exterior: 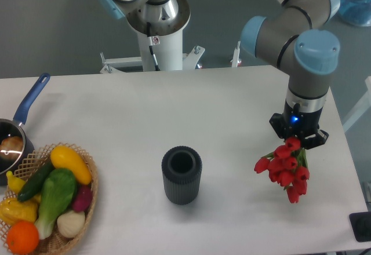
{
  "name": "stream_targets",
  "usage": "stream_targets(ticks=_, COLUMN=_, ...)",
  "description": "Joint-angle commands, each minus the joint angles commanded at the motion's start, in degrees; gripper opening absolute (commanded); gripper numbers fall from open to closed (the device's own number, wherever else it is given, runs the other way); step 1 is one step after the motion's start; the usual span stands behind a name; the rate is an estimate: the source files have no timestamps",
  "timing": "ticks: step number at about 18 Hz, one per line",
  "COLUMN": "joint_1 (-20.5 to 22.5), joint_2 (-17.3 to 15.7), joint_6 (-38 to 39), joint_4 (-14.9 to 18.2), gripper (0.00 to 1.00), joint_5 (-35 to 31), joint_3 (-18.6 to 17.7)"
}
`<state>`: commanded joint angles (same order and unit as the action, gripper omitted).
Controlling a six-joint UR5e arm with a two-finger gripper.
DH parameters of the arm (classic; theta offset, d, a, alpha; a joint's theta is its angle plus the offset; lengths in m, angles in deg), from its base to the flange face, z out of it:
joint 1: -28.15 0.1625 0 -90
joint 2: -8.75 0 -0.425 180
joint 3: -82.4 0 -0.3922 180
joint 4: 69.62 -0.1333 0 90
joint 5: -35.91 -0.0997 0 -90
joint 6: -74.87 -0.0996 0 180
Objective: Place the flowers on the table
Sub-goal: 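Lower the held red tulips toward the table beside the black vase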
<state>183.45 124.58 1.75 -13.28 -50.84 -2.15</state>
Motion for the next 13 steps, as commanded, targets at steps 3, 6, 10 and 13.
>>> stream_targets(ticks=3, joint_1=-0.18, joint_2=0.88, joint_6=1.83, joint_4=-0.09, gripper=0.0, joint_5=-0.44, joint_3=0.0)
stream_targets(ticks=6, joint_1=-1.93, joint_2=2.28, joint_6=7.72, joint_4=-1.49, gripper=0.0, joint_5=-2.11, joint_3=0.17)
stream_targets(ticks=10, joint_1=-3.08, joint_2=3.25, joint_6=8.18, joint_4=-3.16, gripper=0.0, joint_5=-2.28, joint_3=-1.23)
stream_targets(ticks=13, joint_1=-4.04, joint_2=3.08, joint_6=9.31, joint_4=-3.16, gripper=0.1, joint_5=-2.02, joint_3=-2.11)
